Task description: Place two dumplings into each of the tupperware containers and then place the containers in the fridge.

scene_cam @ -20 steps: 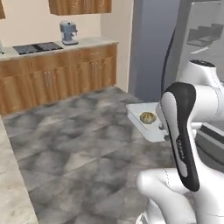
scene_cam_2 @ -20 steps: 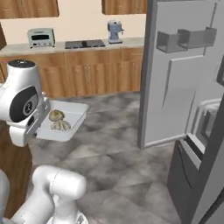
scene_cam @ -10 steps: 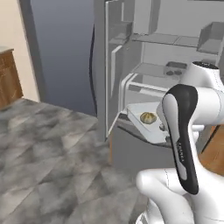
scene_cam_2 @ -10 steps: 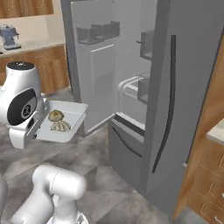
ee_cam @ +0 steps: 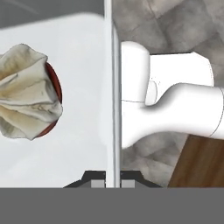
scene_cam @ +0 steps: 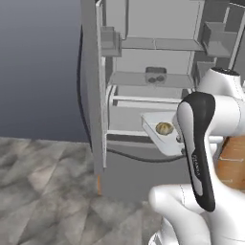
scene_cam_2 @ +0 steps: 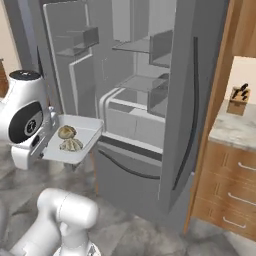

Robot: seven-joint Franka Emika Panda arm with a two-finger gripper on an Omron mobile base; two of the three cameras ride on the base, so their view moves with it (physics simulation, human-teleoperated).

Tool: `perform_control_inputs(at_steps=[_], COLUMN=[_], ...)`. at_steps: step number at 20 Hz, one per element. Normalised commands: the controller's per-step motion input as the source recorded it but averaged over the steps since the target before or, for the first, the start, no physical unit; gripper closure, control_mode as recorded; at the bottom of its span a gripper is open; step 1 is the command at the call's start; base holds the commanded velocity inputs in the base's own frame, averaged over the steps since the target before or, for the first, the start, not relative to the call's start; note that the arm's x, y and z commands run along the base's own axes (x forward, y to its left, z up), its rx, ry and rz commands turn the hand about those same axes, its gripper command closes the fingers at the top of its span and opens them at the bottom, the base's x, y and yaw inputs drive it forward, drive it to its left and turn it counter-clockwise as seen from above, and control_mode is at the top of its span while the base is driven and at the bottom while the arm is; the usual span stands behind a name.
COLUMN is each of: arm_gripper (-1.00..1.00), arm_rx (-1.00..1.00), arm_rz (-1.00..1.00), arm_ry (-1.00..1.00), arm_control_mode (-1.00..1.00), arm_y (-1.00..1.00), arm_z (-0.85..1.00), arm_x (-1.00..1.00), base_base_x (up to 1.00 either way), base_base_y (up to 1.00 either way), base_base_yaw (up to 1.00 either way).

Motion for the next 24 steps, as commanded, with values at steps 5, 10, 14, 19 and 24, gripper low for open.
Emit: perform_control_inputs(at_steps=[5, 10, 14, 19, 24], arm_gripper=[1.00, 1.00, 1.00, 1.00, 1.00], arm_rx=[0.00, 0.00, 0.00, 0.00, 0.00], arm_rz=[0.00, 0.00, 0.00, 0.00, 0.00], arm_ry=[0.00, 0.00, 0.00, 0.00, 0.00], arm_control_mode=[1.00, 1.00, 1.00, 1.00, 1.00], arm_y=[0.00, 0.00, 0.00, 0.00, 0.00], arm_z=[0.00, 0.00, 0.00, 0.00, 0.00], arm_x=[0.00, 0.00, 0.00, 0.00, 0.00], base_base_x=[0.54, 0.37, 0.42, 0.61, 0.47], base_base_y=[0.15, 0.02, 0.13, 0.28, 0.28], base_base_yaw=[-0.43, -0.46, -0.28, -0.17, -0.05])
